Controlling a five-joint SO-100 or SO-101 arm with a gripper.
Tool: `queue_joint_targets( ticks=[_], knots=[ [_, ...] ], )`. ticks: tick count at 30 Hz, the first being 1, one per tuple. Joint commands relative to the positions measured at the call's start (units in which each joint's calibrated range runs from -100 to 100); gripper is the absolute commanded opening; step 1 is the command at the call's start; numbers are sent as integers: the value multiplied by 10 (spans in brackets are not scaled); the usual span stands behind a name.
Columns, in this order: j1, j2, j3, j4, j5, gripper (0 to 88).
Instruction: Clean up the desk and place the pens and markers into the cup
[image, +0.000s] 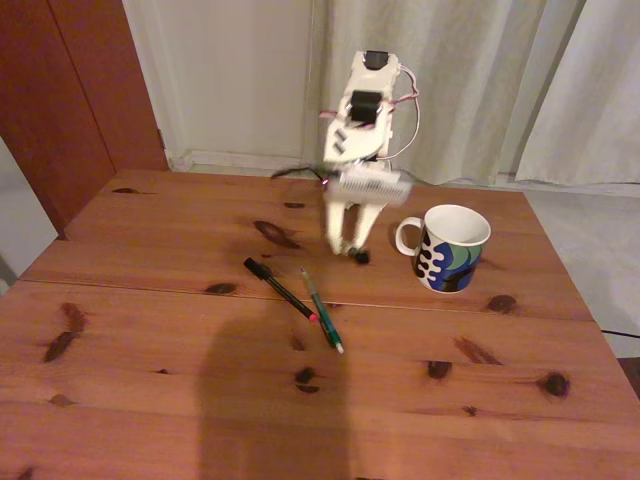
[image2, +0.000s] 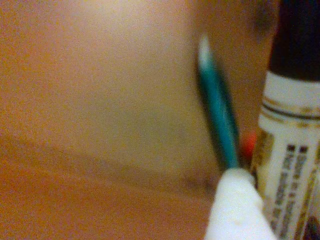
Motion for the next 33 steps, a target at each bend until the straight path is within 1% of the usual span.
queue_joint_targets(
  ticks=[1, 6, 9, 15, 20, 27, 33],
  knots=[
    [-29, -76, -4, -73, -52, 6],
    [-53, -141, 3, -146, -107, 7],
    [-71, -177, 30, -177, -122, 7],
    [-136, -264, 121, -246, -124, 7],
    [-186, -358, 191, -279, -124, 7],
    [-250, -436, 249, -283, -122, 8],
    [-265, -450, 305, -282, -123, 8]
  ],
)
